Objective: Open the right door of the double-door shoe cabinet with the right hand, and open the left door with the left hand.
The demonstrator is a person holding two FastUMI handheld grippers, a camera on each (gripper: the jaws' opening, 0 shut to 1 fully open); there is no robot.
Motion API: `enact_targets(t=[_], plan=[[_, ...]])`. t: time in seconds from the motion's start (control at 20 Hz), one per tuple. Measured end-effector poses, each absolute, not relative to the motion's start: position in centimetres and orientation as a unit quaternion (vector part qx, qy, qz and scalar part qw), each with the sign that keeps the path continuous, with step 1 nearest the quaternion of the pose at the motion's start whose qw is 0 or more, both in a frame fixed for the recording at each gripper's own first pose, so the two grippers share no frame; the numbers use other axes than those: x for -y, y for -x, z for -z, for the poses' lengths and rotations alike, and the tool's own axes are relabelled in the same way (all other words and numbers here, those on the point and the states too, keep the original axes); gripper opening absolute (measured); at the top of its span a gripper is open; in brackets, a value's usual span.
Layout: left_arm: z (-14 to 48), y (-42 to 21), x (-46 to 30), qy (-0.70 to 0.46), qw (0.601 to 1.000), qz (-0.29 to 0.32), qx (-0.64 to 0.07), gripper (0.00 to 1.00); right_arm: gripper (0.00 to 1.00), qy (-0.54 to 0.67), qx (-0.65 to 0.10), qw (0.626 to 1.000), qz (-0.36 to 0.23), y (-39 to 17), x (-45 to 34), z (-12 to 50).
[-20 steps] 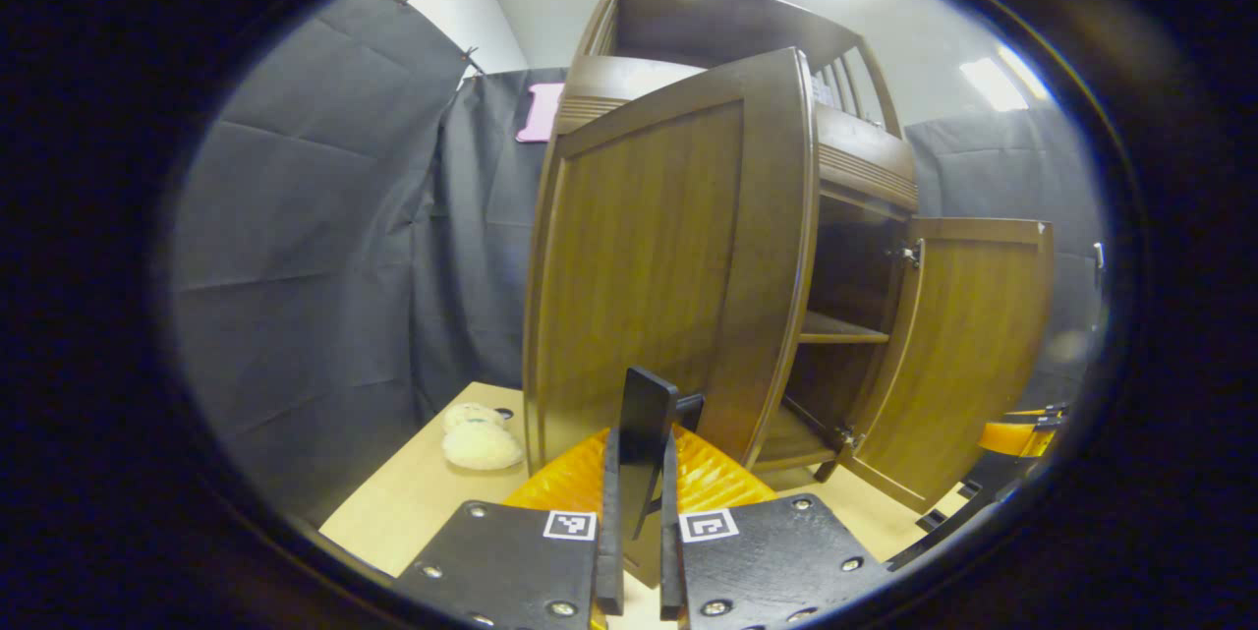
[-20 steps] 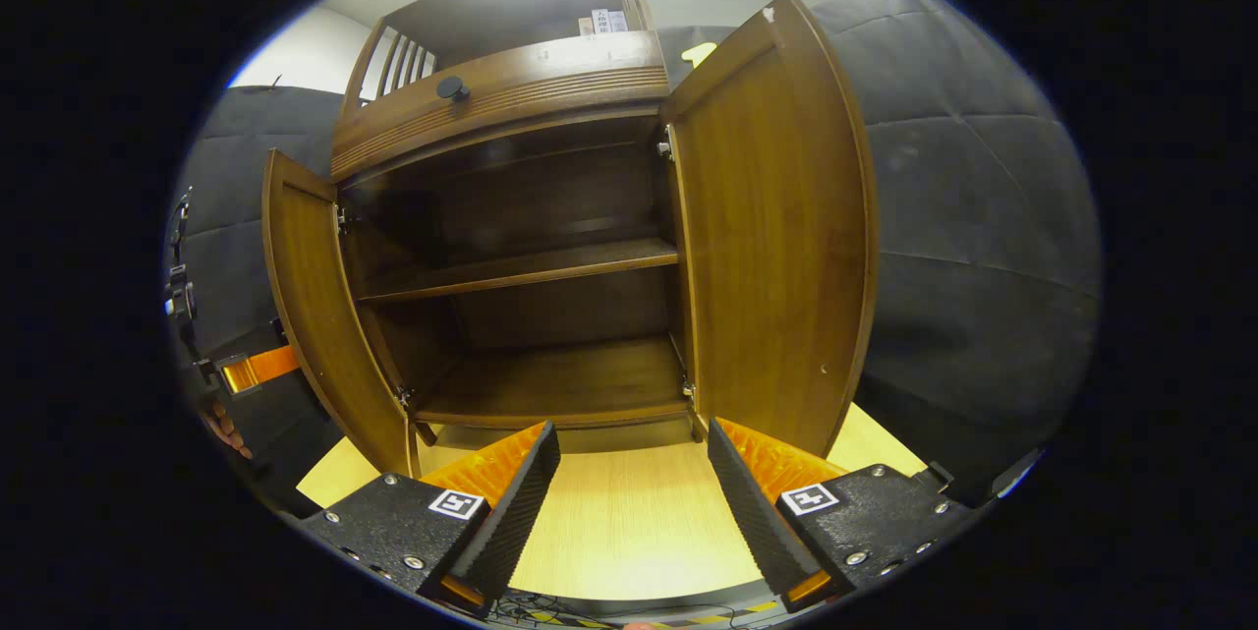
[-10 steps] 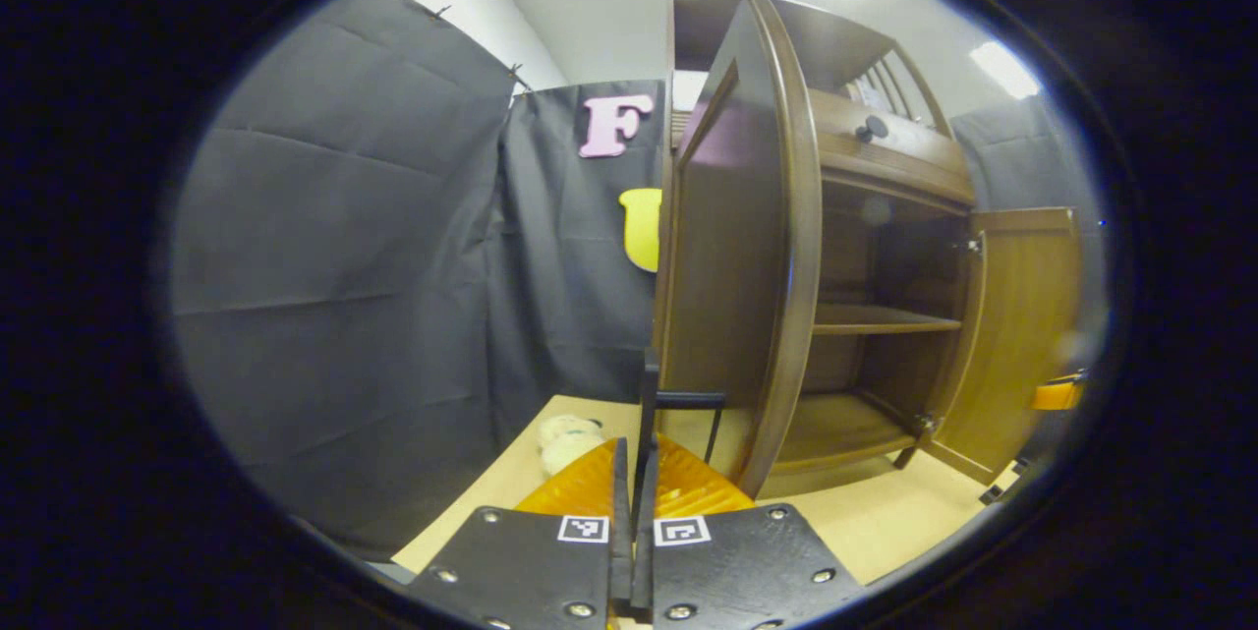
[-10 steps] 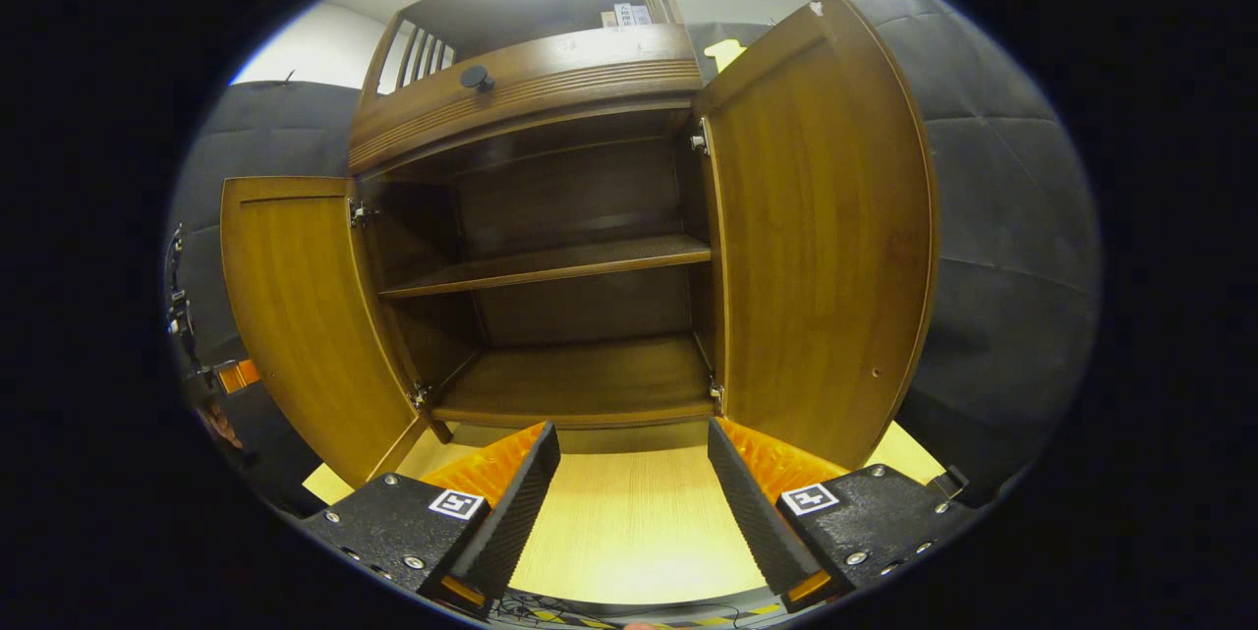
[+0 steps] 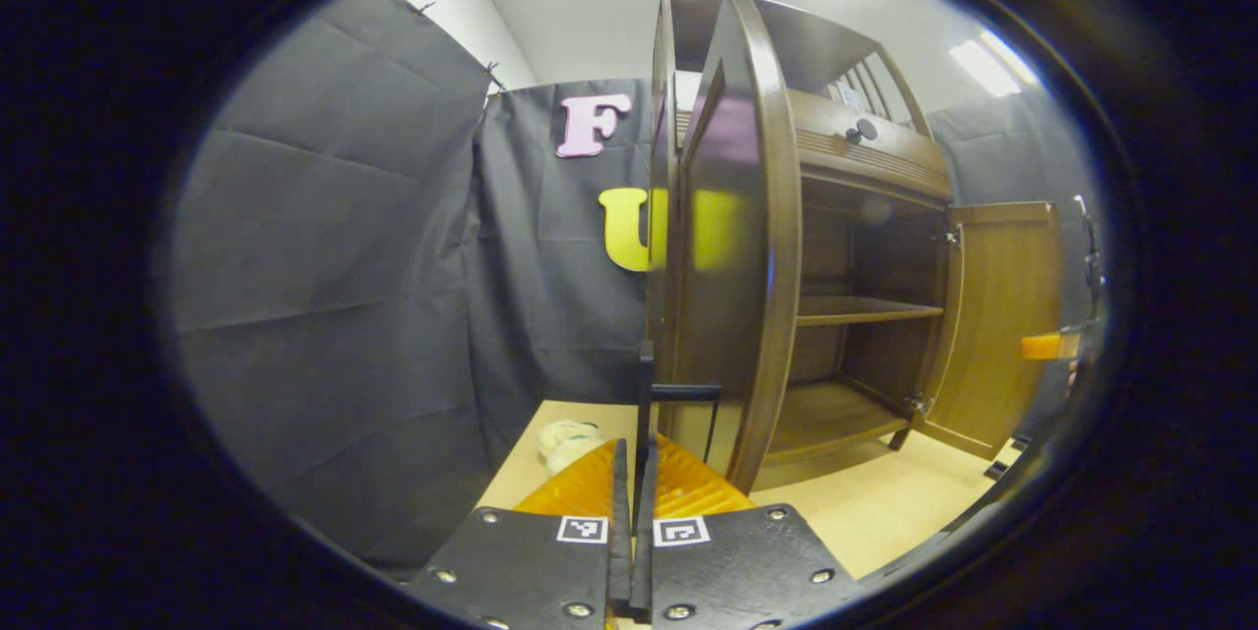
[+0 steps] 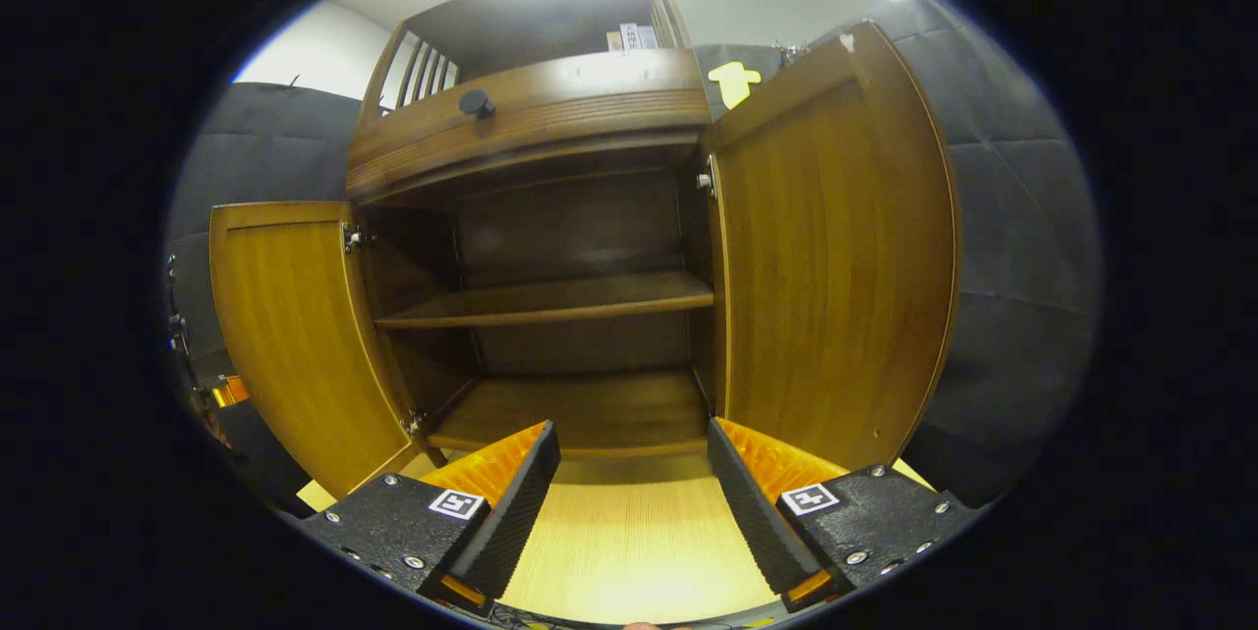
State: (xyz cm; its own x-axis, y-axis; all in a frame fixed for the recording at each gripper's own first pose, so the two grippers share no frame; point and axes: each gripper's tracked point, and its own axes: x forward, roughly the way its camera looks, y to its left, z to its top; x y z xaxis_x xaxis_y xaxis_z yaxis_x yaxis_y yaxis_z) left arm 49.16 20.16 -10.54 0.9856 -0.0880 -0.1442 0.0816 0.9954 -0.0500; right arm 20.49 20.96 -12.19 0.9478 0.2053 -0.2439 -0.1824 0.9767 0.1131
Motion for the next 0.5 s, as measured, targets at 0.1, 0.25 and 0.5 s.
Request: enact_targets(t=[0.1,0.25,0.5], plan=[[10.5,-48.7,-20.9,0.032,0.997,0.018,-0.073,0.02,0.91,-0.055,-0.117,0.986,-0.101,-20.5,-21.0,11.2],[10.3,-48.5,-21.1,0.074,0.994,-0.028,-0.069,0.13,0.94,-0.059,-0.110,0.986,-0.113,-20.4,-21.0,10.3],[10.0,-46.7,-23.5,0.099,0.976,-0.178,-0.071,0.75,0.94,-0.050,-0.096,0.987,-0.123,-20.4,-19.2,8.6]])
